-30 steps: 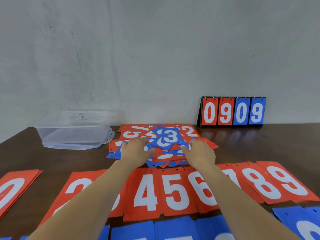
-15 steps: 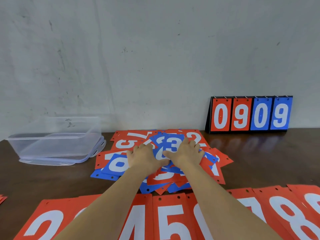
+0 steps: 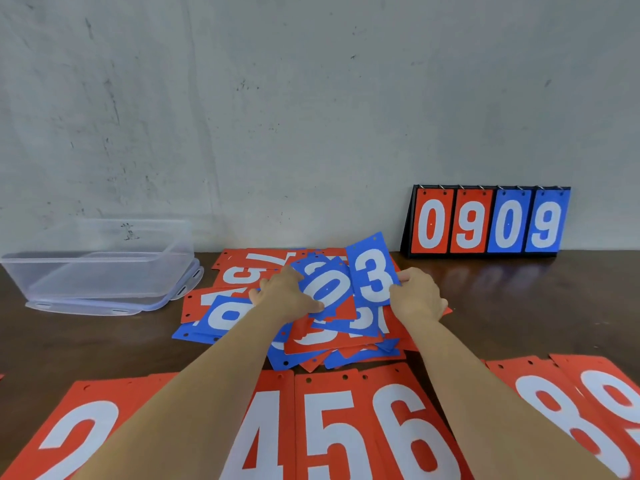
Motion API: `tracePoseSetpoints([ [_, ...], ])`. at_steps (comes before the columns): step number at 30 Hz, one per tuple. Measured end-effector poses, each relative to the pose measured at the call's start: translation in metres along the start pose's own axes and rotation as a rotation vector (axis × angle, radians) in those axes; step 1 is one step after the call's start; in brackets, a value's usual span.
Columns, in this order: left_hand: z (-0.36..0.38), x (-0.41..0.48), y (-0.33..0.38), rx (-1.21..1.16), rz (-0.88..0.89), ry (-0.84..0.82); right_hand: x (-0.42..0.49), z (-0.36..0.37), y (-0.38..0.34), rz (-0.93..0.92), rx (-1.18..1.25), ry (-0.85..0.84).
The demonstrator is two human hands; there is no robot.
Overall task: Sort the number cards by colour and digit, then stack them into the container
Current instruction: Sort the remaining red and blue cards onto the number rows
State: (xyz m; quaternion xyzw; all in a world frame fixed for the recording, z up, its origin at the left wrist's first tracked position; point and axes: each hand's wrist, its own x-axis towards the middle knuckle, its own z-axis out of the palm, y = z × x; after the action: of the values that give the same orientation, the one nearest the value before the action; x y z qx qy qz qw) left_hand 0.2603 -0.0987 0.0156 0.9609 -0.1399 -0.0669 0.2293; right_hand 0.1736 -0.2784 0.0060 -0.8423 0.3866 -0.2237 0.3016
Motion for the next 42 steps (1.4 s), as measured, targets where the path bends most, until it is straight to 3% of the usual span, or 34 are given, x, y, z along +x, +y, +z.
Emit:
tracePoseSetpoints([
  [3, 0.007, -0.006, 0.000, -0.088, 0.067, 0.177, -0.002, -0.008, 0.006, 0.012, 0.178, -0.008],
  [5, 0.010, -0.007, -0.001, -0.289, 0.085, 0.228, -0.003, -0.013, 0.008, 0.015, 0.262, -0.008],
  [10, -0.007, -0.011, 0.000, -0.764, -0.017, 0.216, -0.012, -0.030, 0.005, 0.023, 0.371, -0.047],
  [13, -0.024, -0.021, 0.001, -0.930, -0.075, 0.168, -0.022, -0.042, -0.002, 0.017, 0.434, -0.074],
  [21, -0.062, -0.066, -0.025, -0.877, -0.033, 0.171, -0.064, -0.059, -0.026, -0.093, 0.517, -0.137],
  [30, -0.101, -0.122, -0.094, -0.967, -0.122, 0.284, -0.120, -0.057, -0.057, -0.183, 0.514, -0.161],
  [42, -0.171, -0.178, -0.204, -0.995, -0.113, 0.218, -0.224, -0.042, -0.097, -0.189, 0.588, -0.126],
])
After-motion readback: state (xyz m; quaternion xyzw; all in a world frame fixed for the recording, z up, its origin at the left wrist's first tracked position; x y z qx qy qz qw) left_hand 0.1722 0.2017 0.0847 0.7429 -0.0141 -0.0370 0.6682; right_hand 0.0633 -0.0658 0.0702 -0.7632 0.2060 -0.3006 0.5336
